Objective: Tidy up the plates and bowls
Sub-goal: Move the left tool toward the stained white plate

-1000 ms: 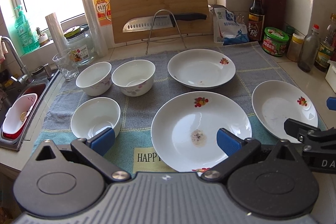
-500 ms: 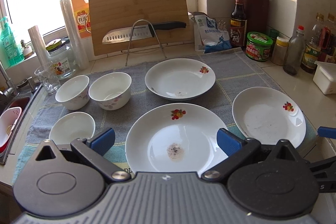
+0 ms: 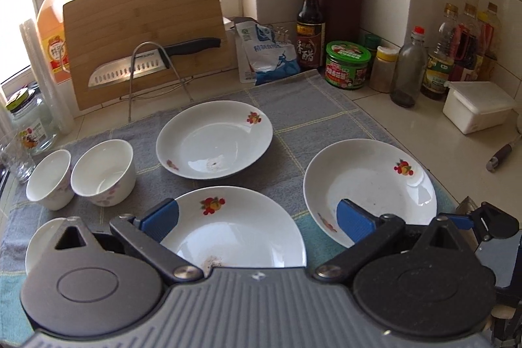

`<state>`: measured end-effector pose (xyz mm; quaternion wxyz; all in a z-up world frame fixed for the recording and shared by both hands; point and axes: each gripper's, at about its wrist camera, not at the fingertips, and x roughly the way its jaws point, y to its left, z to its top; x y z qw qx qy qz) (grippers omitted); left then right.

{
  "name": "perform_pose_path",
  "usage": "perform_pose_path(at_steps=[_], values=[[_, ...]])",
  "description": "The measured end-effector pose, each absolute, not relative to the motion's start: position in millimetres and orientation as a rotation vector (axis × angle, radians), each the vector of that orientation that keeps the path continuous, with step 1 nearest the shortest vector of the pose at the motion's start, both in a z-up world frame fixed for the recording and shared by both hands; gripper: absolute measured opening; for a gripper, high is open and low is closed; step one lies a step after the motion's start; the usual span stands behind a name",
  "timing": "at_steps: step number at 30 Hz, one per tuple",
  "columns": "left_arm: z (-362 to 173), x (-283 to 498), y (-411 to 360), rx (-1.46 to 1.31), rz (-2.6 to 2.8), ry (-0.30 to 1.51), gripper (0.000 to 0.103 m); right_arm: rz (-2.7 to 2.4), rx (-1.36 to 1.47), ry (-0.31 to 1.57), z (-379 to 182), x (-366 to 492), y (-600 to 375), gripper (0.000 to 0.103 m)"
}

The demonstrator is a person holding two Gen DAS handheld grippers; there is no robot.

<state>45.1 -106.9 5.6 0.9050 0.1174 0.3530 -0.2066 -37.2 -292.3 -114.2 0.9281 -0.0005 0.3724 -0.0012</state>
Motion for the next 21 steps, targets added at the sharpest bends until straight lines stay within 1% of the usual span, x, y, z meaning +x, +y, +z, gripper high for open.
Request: perform_pose_path(at_steps=[16,21], values=[[-9.4,121.2,-180.4,0.396,-0.828,0.755,0.102,0.008,-0.030,0.748,-126.0,-21.1,-289.4,0.103],[-25.0,142.1,-204.2,0.430,-0.979,0.836,0.102,-0.003,-0.023,0.719,-128.3,-24.3,-290.2,0.103]])
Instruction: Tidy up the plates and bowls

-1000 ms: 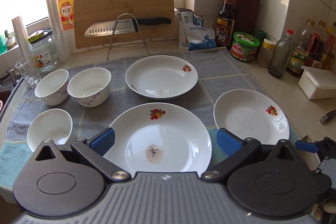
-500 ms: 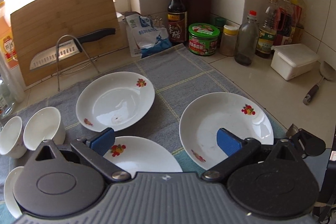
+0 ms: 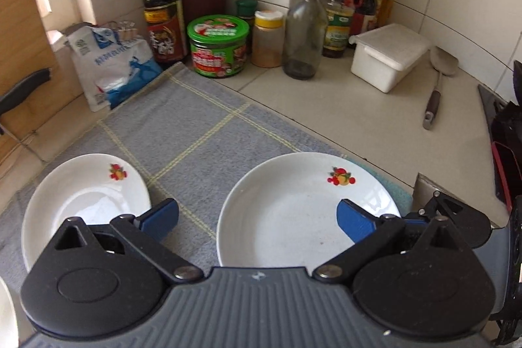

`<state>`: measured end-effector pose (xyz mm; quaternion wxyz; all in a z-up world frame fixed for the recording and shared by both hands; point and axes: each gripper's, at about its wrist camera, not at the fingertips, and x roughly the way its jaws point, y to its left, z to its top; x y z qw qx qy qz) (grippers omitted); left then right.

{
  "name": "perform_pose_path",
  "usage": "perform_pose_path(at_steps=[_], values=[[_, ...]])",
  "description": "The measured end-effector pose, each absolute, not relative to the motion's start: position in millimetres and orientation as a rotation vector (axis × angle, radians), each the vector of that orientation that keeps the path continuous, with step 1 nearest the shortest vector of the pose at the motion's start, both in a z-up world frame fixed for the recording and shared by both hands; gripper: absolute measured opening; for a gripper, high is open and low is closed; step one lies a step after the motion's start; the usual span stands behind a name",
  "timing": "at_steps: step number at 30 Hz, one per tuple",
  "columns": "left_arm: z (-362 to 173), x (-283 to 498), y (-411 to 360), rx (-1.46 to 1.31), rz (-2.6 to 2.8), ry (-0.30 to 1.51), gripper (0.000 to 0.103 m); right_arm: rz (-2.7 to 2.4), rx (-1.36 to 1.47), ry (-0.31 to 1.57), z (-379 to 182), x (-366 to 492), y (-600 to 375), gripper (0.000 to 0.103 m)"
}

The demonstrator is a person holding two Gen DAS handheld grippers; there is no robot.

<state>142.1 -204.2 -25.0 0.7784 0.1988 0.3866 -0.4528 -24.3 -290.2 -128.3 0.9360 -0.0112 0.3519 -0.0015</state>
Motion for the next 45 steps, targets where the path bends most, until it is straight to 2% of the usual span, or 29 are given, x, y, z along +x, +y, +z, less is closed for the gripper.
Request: perform_pose_path(at_steps=[11,16,19,45], values=[[-62.9,181.5,-247.5,0.554,-1.184,1.059,0.100,-0.042,-0.014,0.728,-127.2,-22.6,-287.1,0.103],[-76.5,190.7,-258.6,0.599,-1.232,1.152,0.089,-0.044,-0.013,0.729,-126.9,-22.0,-287.4,0.103],[-81.8,191.7,-263.5,0.634,-1.255,1.170,0.086,-0.043,-0.014,0.731,-126.9,-21.7,-287.5,0.103],[-84.4,205.5,-272.2,0.638,-1.296,1.204,0.081,-0.002,-0.042,0.809,-116.4,-7.6,-289.8,0.103]])
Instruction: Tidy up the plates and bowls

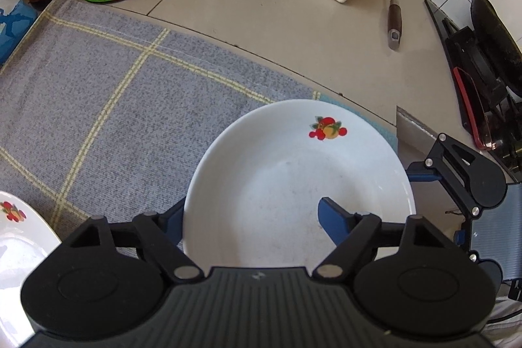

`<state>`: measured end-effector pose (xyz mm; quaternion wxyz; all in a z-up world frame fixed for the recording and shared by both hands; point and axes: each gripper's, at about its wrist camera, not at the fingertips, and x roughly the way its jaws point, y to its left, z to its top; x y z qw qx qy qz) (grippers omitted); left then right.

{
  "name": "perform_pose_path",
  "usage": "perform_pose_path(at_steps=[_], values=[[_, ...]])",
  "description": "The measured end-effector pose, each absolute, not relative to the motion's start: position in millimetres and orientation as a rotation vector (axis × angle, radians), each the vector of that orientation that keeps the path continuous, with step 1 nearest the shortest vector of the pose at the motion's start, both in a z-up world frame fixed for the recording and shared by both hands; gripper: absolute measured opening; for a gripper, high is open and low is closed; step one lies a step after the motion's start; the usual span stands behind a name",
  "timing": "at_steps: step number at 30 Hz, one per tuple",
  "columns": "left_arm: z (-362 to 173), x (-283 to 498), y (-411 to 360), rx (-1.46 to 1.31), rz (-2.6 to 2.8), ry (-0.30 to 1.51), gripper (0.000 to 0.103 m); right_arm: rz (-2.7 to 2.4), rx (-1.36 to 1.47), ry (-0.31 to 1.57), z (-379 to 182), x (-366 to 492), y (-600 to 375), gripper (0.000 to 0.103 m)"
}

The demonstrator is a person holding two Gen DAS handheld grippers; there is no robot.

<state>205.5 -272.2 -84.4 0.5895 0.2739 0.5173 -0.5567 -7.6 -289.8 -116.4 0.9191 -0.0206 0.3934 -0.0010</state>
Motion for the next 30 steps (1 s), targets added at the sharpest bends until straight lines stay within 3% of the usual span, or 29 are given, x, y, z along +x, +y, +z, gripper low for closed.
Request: perform_pose_path(at_steps=[14,30], values=[[-64.6,242.9,-288.2,0.580,-1.274,1.109,0.081,0.015,-0.091,0.770,-104.5,32.6,-321.1,0.103],[-82.7,288.8,-313.5,0.527,-1.224,1.087,0.081,0.018,-0.080,0.782,-118.0,81.1,-344.8,0.103]])
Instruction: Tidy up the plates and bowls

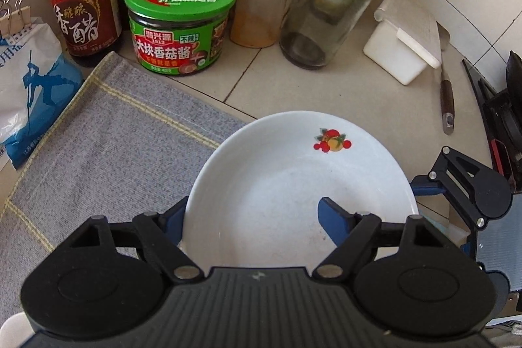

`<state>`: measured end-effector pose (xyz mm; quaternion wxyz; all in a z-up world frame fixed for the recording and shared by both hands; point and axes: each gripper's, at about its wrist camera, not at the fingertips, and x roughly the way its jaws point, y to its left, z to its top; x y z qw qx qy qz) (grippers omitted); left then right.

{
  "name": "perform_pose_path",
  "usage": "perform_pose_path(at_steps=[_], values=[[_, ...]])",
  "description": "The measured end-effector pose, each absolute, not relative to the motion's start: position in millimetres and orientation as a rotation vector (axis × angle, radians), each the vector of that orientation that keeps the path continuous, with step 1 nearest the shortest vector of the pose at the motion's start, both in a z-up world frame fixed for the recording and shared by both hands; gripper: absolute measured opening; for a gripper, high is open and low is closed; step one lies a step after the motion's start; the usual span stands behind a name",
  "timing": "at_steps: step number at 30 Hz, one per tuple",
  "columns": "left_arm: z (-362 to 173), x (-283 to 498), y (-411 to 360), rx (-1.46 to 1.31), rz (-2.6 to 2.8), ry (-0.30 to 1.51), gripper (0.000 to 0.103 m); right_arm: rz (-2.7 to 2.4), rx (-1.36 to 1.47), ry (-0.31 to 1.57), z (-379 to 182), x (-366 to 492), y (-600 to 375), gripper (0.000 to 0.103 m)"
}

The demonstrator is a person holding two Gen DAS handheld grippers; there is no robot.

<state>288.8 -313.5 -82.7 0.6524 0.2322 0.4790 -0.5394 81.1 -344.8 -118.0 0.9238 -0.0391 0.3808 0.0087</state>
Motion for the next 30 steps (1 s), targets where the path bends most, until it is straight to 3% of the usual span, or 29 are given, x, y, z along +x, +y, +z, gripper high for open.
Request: perform_pose_path(at_steps=[20,30], values=[[-91.7,294.9,-319.2,0.509,-1.193,1.062,0.082,-0.013,-0.081,0.789,-121.5,91.1,-346.5,0.103],[-45.1,270.4,-288.3,0.467,-1.092,0.897,0.089,-0.079,-0.024,0.736,-100.4,49.6,-331.1,0.103]])
